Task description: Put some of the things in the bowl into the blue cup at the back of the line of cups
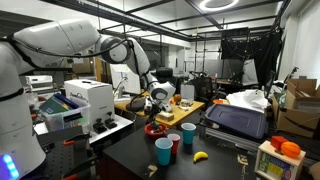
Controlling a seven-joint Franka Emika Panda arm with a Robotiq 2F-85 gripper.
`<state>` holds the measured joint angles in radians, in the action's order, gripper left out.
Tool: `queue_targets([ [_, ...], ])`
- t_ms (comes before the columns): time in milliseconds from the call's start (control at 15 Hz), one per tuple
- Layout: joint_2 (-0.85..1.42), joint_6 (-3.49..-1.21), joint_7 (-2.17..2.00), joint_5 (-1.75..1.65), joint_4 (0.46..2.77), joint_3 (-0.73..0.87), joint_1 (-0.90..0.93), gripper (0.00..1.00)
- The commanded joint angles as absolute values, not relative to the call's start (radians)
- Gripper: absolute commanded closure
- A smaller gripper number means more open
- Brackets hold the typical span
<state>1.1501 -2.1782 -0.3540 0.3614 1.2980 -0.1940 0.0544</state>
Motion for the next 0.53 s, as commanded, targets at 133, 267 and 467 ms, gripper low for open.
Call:
queue_targets([
  [133, 1.012, -2.197, -0.332, 0.417, 1.432, -0.180, 0.023, 0.98],
  [267, 0.987, -2.199, -0.333, 0.427, 1.441, -0.176, 0.013, 0.98],
  [467, 0.947, -2.219, -0.338, 0.460, 1.447, -0.178, -0.006, 0.98],
])
